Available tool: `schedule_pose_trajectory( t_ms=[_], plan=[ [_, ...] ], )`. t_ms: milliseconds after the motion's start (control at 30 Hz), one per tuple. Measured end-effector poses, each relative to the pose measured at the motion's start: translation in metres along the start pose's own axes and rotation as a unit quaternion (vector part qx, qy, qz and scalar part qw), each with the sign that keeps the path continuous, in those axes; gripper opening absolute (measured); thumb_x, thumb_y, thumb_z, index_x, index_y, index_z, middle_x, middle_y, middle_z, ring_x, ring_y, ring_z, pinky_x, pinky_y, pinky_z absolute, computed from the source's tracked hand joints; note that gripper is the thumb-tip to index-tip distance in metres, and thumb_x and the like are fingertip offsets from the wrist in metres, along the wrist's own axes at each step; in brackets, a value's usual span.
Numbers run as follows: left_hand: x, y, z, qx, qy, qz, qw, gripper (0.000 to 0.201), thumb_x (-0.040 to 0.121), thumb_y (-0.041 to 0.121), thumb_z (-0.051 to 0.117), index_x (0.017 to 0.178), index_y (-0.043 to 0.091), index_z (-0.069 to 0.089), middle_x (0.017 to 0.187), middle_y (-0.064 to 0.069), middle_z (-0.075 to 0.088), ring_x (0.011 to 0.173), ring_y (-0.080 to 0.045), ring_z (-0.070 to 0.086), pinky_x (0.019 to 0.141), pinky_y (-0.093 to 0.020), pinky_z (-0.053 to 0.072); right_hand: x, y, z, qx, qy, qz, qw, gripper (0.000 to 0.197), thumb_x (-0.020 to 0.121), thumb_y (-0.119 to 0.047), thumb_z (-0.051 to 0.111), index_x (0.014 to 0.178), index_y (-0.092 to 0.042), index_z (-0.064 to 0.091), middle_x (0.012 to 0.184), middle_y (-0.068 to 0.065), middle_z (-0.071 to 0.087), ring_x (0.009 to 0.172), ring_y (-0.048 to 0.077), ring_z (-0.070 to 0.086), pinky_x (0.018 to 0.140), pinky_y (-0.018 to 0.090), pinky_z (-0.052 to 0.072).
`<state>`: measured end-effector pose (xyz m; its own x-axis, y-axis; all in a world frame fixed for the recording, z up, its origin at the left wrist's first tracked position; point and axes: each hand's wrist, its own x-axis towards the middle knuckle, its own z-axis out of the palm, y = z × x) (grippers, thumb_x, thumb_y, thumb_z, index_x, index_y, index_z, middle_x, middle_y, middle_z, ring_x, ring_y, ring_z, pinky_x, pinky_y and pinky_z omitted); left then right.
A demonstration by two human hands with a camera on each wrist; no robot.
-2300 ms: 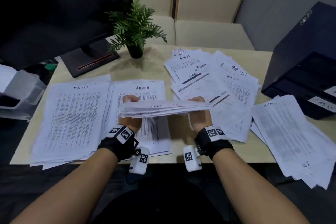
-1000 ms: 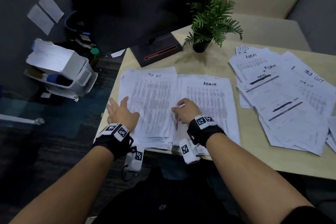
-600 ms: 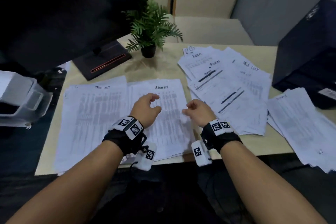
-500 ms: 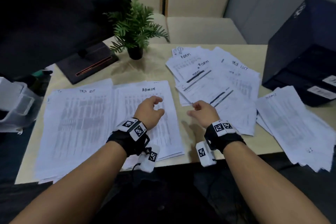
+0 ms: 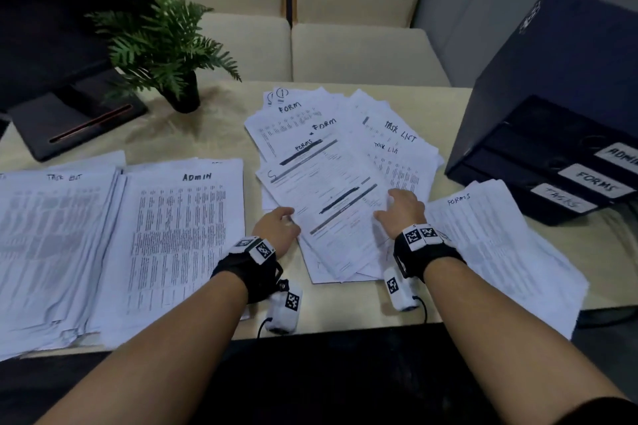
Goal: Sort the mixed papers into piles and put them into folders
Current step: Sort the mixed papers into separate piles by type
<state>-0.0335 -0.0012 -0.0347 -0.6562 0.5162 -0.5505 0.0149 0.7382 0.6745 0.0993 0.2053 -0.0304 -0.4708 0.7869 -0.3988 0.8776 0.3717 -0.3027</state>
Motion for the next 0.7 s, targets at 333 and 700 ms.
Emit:
schedule_pose_trajectory(
  t_ms=[333, 700],
  plan=[
    [0.009, 0.005, 0.015, -0.033, 0.056, -0.02, 0.998, 0.049, 0.087, 0.012, 0.057, 0.134, 0.017, 0.049, 0.132, -0.011, 0.053, 0.109, -0.028, 0.057, 0.092, -0.034, 0.048, 0.024, 0.002, 0.001, -0.024, -0.044, 0.019, 0.999, 0.044, 0.093, -0.029, 0.059, 0.132, -0.014, 0.047, 0.131, 0.01, 0.049, 0.119, 0.03, 0.047, 0.097, 0.04, 0.035],
    [0.005, -0.016, -0.023, -0.254, 0.058, -0.007, 0.965, 0.058, 0.09, -0.005, 0.051, 0.143, 0.014, 0.037, 0.118, -0.004, 0.063, 0.104, -0.023, 0.062, 0.096, -0.042, 0.049, -0.03, 0.005, 0.0, 0.452, -0.11, -0.055, 0.883, 0.023, 0.09, -0.001, 0.061, 0.099, -0.021, 0.068, 0.099, 0.003, 0.075, 0.091, 0.023, 0.07, 0.08, 0.035, 0.056]
  ],
)
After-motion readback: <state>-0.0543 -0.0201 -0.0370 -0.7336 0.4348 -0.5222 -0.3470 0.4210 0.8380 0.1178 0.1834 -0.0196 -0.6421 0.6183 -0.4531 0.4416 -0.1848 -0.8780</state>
